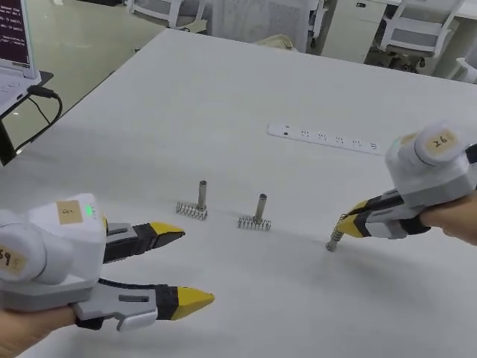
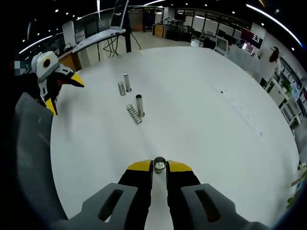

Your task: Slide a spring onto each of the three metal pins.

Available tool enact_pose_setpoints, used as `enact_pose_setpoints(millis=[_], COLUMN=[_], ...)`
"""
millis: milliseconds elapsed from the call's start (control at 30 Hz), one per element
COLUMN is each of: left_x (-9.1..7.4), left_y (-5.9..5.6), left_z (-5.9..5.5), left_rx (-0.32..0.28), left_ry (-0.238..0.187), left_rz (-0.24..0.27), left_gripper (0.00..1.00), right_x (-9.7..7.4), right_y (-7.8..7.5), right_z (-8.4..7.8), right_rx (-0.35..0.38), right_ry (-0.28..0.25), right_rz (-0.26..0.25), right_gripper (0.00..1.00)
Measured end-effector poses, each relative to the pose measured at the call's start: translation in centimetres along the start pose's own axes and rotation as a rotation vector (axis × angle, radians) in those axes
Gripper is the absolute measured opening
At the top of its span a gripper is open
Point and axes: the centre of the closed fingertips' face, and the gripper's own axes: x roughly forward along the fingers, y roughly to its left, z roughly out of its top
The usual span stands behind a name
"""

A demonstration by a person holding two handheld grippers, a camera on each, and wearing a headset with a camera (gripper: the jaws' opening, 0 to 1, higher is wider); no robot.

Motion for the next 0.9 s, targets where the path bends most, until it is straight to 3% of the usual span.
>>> enact_pose_setpoints(millis=[467, 900], left_x=[0.1, 0.3], left_y=[-0.1, -0.1], left_z=[0.2, 0.4], left_rx=[0.005, 0.010], left_ry=[0.002, 0.000], left_rz=[-0.004, -0.004], left_gripper=[0.52, 0.51], right_x=[1.4, 1.8], right_y=[-0.3, -0.4], right_z=[-0.4, -0.4], right_rx=[0.027, 0.025], right_ry=[-0.001, -0.003], right_rz=[-0.016, -0.021], right_gripper=[0.08, 0.08])
